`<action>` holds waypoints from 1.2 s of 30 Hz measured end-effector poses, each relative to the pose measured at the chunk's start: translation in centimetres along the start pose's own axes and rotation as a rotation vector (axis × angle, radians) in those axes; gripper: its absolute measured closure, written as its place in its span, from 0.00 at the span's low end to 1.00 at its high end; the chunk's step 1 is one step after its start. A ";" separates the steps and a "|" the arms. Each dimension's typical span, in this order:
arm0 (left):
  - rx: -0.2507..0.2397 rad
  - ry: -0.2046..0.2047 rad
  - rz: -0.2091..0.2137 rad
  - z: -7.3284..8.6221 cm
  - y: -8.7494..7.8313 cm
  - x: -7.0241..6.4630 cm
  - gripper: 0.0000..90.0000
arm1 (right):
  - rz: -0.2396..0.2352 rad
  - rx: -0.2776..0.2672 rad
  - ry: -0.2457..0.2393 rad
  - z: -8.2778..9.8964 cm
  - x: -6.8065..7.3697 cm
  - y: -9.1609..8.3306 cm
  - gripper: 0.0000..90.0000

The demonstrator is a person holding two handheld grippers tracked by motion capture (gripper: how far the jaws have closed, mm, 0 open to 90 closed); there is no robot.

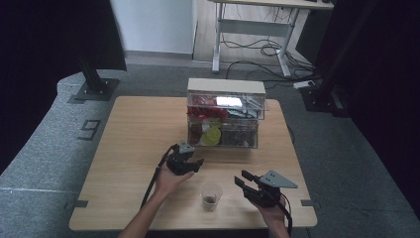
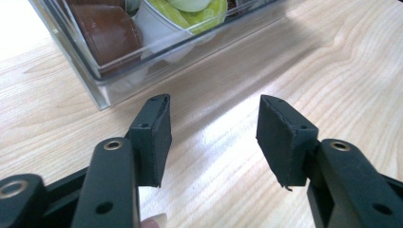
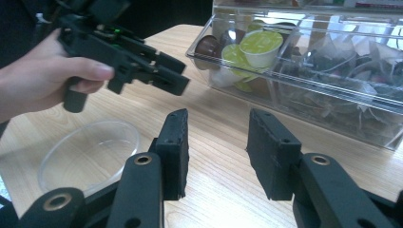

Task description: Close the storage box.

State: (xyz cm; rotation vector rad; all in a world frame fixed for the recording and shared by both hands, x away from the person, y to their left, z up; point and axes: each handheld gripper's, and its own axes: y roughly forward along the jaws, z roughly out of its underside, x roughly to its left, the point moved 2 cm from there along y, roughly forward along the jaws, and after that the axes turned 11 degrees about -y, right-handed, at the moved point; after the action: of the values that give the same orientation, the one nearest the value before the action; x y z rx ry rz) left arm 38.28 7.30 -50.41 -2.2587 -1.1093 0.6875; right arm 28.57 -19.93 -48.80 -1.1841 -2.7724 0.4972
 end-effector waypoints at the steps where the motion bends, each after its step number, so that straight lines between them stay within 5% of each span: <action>1: -0.005 0.003 0.003 0.2 -0.2 0.0 0.50 | 0.001 0.003 0.001 0.1 -0.1 0.0 0.65; 9: -0.041 0.004 0.035 1.8 -2.5 0.1 0.50 | 0.021 0.021 0.022 0.9 -1.2 -0.2 0.64; 19: -0.061 -0.035 0.035 5.9 -4.9 1.8 0.52 | 0.039 0.062 0.071 3.0 -2.9 -0.5 0.61; 28: -0.001 -0.046 -0.013 10.0 -5.1 3.3 0.52 | 0.057 0.151 0.131 5.9 -4.5 -1.0 0.55; 36: 0.027 -0.051 -0.026 10.6 -4.7 3.8 0.52 | 0.085 0.224 0.125 7.4 -5.2 -0.2 0.52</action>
State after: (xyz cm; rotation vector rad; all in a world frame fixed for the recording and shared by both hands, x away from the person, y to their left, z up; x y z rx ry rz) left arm 30.91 15.31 -55.91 -2.2116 -1.1442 0.7486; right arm 30.53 -25.74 -55.42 -1.2379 -2.4946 0.6950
